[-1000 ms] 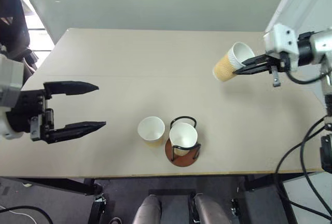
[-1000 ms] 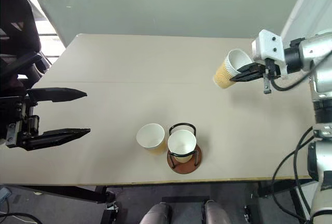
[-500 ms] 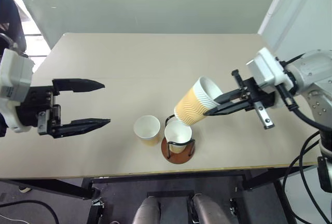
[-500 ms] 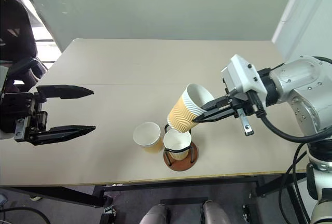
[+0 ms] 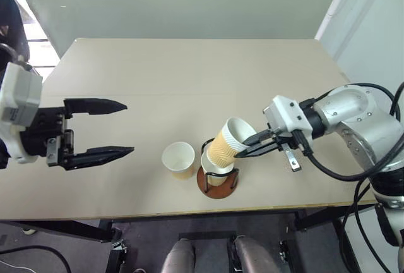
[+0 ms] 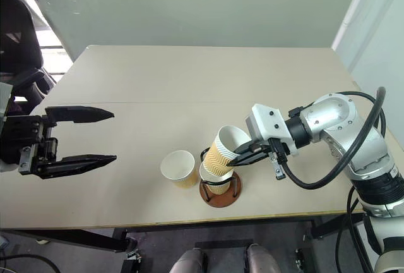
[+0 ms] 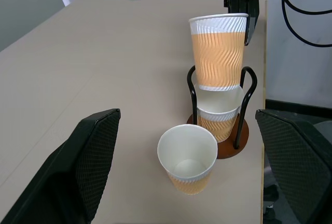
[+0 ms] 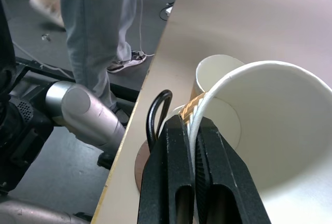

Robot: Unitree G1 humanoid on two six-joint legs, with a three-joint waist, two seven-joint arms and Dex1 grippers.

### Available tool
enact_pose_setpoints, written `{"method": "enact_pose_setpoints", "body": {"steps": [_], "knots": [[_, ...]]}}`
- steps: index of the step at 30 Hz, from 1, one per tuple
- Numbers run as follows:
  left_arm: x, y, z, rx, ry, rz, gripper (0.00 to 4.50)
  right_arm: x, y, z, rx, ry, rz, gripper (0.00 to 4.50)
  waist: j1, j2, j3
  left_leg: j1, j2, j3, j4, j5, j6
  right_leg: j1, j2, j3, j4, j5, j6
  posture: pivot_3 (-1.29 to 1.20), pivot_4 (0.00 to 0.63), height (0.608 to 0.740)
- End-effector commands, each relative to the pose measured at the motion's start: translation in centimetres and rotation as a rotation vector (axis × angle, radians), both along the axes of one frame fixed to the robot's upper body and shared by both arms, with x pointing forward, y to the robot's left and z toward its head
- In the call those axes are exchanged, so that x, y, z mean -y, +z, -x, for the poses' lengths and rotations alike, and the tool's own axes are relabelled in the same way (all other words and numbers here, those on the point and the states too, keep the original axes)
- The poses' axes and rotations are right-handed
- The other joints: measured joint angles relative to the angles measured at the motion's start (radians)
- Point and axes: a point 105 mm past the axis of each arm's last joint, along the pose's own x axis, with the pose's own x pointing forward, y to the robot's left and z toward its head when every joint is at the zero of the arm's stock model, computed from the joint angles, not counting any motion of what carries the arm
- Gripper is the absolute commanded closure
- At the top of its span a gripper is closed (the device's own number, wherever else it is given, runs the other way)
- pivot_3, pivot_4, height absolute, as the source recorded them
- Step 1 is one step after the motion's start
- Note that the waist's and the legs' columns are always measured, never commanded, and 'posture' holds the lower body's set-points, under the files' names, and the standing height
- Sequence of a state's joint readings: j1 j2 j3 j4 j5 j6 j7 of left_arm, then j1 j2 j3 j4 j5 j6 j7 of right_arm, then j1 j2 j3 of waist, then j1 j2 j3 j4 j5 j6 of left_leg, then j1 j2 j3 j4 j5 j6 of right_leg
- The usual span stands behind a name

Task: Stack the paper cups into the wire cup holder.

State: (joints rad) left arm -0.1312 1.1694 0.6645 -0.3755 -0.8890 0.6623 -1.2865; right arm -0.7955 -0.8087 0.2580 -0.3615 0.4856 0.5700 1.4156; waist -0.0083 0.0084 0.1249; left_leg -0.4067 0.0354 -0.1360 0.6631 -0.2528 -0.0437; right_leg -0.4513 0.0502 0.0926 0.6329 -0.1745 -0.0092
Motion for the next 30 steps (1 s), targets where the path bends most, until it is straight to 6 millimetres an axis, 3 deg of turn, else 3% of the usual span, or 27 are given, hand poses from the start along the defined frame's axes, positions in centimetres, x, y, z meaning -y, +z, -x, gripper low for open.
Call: {"method": "enact_pose_setpoints", "body": {"steps": [1,9,12,20,24,27,30], "knots": [[0.1,0.8,0.5,0.04,-0.002,-0.023,0.0,-0.1,0.3,0.5,0.033,0.031,0.004,4.48,0.0,0.0,0.0,0.0,0.0,0.0,0.0,0.0,0.0,0.0,0.0,0.0,0.0,0.0,0.0,0.0,0.15,0.74],[0.2,0.8,0.5,0.042,-0.002,-0.024,0.0,-0.3,-0.5,0.0,0.06,0.019,0.032,4.48,0.0,0.0,0.0,0.0,0.0,0.0,0.0,0.0,0.0,0.0,0.0,0.0,0.001,0.0,0.0,0.0,0.15,0.74],[0.2,0.8,0.6,0.04,-0.003,-0.024,0.0,-0.4,-0.6,-0.1,0.063,0.013,0.038,3.93,0.0,0.0,0.0,0.0,0.0,0.0,0.0,0.0,0.0,0.0,0.0,0.0,0.001,0.0,0.0,0.0,0.15,0.74],[0.0,0.7,0.6,0.037,-0.003,-0.026,0.0,-0.4,-0.4,-0.2,0.075,0.008,0.041,1.21,0.0,0.0,0.0,0.0,0.0,0.0,0.0,0.0,0.0,0.0,0.0,0.0,0.001,0.0,0.0,0.0,0.15,0.74],[0.2,-0.4,0.4,0.006,-0.015,-0.077,0.0,-0.3,0.4,-0.8,0.106,-0.006,0.022,0.02,0.0,0.0,0.0,0.0,0.0,0.0,0.0,0.0,0.0,0.0,0.0,0.0,0.001,0.0,0.0,0.0,0.15,0.74],[0.5,-1.5,0.2,-0.025,-0.039,-0.11,0.0,0.2,1.9,-1.6,0.142,-0.021,-0.01,0.02,0.0,0.0,0.0,0.0,0.0,0.0,0.0,0.0,0.0,0.0,0.0,0.0,0.001,0.0,0.0,0.0,0.15,0.74],[1.4,-3.8,-0.4,-0.067,-0.088,-0.204,0.0,1.8,4.4,-1.8,0.173,-0.016,-0.07,0.02,0.003,0.0,0.0,0.0,0.0,0.0,0.0,0.0,0.0,0.0,0.0,0.001,0.001,0.0,0.0,0.0,0.15,0.74]]}}
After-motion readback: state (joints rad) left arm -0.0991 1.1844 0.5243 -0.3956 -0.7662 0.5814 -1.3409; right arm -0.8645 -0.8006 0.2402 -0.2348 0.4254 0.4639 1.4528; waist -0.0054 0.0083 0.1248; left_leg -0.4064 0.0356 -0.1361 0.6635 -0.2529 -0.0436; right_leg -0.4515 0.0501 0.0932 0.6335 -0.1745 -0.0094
